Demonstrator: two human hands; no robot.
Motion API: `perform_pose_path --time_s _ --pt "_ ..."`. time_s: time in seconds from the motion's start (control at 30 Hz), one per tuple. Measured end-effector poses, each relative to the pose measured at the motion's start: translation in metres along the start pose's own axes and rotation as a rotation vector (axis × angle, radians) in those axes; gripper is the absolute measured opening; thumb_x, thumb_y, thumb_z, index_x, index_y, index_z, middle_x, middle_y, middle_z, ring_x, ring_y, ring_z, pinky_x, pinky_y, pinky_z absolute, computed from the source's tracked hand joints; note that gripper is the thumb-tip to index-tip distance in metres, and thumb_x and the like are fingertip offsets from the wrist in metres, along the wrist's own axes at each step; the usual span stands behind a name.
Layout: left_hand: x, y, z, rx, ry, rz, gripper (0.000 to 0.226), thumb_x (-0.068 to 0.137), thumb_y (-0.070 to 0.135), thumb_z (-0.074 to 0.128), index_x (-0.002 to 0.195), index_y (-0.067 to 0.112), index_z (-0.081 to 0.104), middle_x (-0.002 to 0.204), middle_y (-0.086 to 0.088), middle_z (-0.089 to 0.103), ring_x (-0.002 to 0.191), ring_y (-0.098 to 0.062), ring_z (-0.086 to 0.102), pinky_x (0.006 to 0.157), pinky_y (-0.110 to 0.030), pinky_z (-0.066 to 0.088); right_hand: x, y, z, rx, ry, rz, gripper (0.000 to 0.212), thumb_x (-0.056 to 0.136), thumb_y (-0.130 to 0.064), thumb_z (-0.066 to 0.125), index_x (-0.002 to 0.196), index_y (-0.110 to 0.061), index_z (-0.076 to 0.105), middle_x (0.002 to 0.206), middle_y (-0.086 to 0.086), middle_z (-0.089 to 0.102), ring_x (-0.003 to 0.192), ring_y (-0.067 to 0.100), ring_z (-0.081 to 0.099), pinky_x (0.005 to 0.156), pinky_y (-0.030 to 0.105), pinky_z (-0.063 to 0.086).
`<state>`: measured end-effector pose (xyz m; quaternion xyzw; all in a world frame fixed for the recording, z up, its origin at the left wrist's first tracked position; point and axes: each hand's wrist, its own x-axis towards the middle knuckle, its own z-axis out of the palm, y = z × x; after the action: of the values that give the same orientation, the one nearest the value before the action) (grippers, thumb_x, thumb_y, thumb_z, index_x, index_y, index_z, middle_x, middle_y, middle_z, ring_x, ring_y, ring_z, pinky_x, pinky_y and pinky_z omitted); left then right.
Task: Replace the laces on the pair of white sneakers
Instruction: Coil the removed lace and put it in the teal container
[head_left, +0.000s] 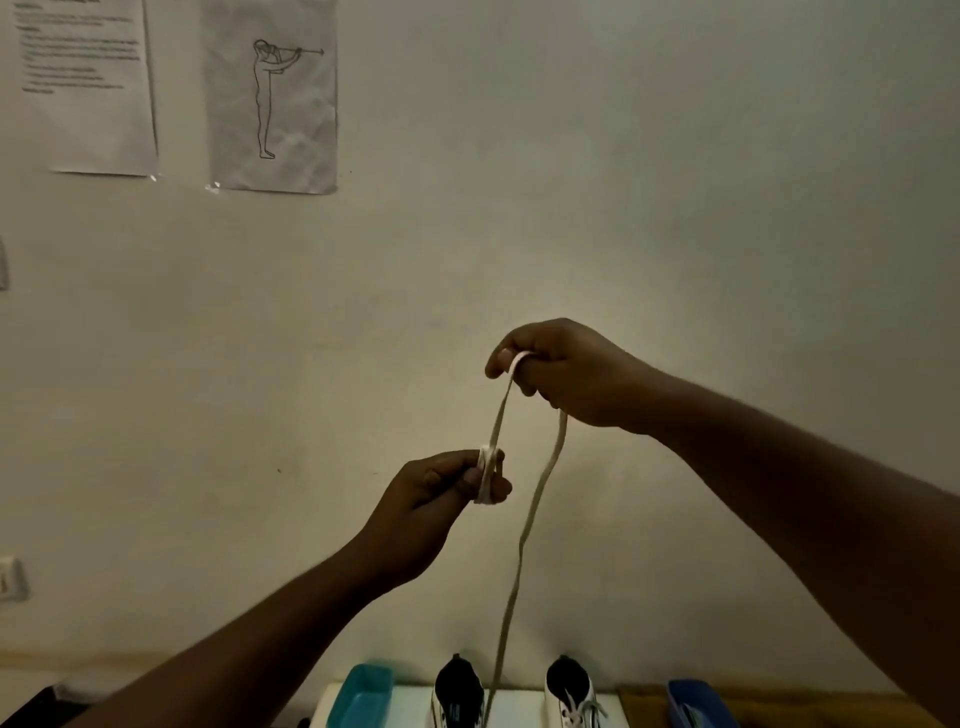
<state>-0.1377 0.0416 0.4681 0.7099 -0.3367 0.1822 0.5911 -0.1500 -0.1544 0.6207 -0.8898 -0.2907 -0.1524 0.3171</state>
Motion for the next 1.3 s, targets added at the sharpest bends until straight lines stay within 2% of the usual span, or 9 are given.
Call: perform_pose_path --time_s 0.13,0.27,0.4,0.5,0.7,0.87,1.0,1.13,1.3 --pt "-0.006 0.01 0.006 -0.119 -0.104 -0.046 0.03 0.107 0.008 0.044 0.123 0.0 0.068 0.105 -0.014 0.076 0.104 -0.028 0.072 0.094 -0.033 0.055 0.022 0.025 0.017 0.176 -0.059 0.252 0.037 0.1 -0.007 0.04 0.1 -0.017 0.076 0.083 0.005 0.053 0.063 0.017 0.043 0.056 0.029 0.042" --pt "-0.009 0.027 0.012 -0.282 -0.104 -0.069 0.032 0.105 0.012 0.043 0.123 0.0 0.067 0.107 -0.019 0.074 0.106 -0.032 0.071 0.095 -0.036 0.056 0.022 0.058 0.045 0.052 -0.181 0.293 0.031 0.1 -0.006 0.042 0.1 -0.009 0.072 0.083 0.007 0.057 0.06 0.015 0.046 0.052 0.026 0.04" --pt "0.006 0.031 0.004 -0.431 0.115 -0.069 0.031 0.107 0.013 0.045 0.125 0.003 0.068 0.112 -0.019 0.074 0.11 -0.032 0.07 0.1 -0.038 0.055 -0.016 0.066 0.081 -0.331 -0.406 0.111 0.021 0.105 -0.018 0.049 0.108 -0.016 0.07 0.099 -0.005 0.063 0.086 0.01 0.06 0.075 0.021 0.047" --pt "0.017 0.025 -0.005 -0.278 0.229 -0.028 0.028 0.107 0.012 0.047 0.123 0.005 0.069 0.107 -0.014 0.077 0.105 -0.028 0.073 0.096 -0.034 0.056 -0.045 0.039 0.097 -0.423 -0.527 0.093 0.027 0.108 -0.03 0.047 0.119 -0.017 0.067 0.114 0.001 0.067 0.1 0.017 0.063 0.092 0.032 0.053" --pt "0.009 0.004 -0.014 0.165 0.157 0.057 0.027 0.106 0.007 0.05 0.111 0.016 0.074 0.098 0.006 0.078 0.098 -0.008 0.071 0.089 -0.02 0.05 -0.041 -0.014 0.043 -0.34 -0.183 -0.067 0.02 0.106 -0.035 0.051 0.092 -0.025 0.062 0.081 -0.007 0.06 0.068 0.007 0.054 0.061 0.027 0.044" --pt "0.002 0.004 -0.006 0.014 0.005 -0.049 0.027 0.106 0.011 0.049 0.123 0.005 0.069 0.105 -0.008 0.078 0.104 -0.023 0.073 0.096 -0.032 0.055 0.004 0.01 0.015 -0.097 -0.01 -0.001 0.019 0.104 -0.033 0.058 0.095 -0.024 0.072 0.083 -0.001 0.065 0.069 0.008 0.053 0.063 0.025 0.045" --pt "0.004 0.025 0.002 -0.311 -0.074 -0.155 0.029 0.108 0.013 0.045 0.125 0.003 0.067 0.106 -0.011 0.074 0.103 -0.023 0.071 0.096 -0.034 0.055 0.01 0.051 0.043 0.013 0.008 0.032 0.018 0.102 -0.03 0.062 0.092 -0.021 0.074 0.077 0.006 0.066 0.065 0.008 0.054 0.061 0.029 0.047" --pt "0.012 0.036 -0.001 -0.605 0.107 -0.203 0.031 0.108 0.017 0.045 0.128 0.006 0.066 0.114 -0.011 0.073 0.111 -0.022 0.07 0.095 -0.032 0.054 -0.015 0.076 0.083 0.023 0.005 0.045 0.025 0.103 -0.034 0.058 0.087 -0.02 0.072 0.076 0.008 0.066 0.067 0.012 0.056 0.065 0.041 0.05" --pt "0.019 0.022 -0.013 -0.126 0.262 -0.025 0.028 0.107 0.008 0.048 0.128 0.011 0.067 0.11 -0.002 0.078 0.109 -0.016 0.072 0.096 -0.023 0.053 -0.06 0.053 0.1 -0.122 -0.186 -0.099 0.023 0.107 -0.036 0.051 0.102 -0.024 0.071 0.079 -0.012 0.064 0.072 0.003 0.06 0.065 0.024 0.049"
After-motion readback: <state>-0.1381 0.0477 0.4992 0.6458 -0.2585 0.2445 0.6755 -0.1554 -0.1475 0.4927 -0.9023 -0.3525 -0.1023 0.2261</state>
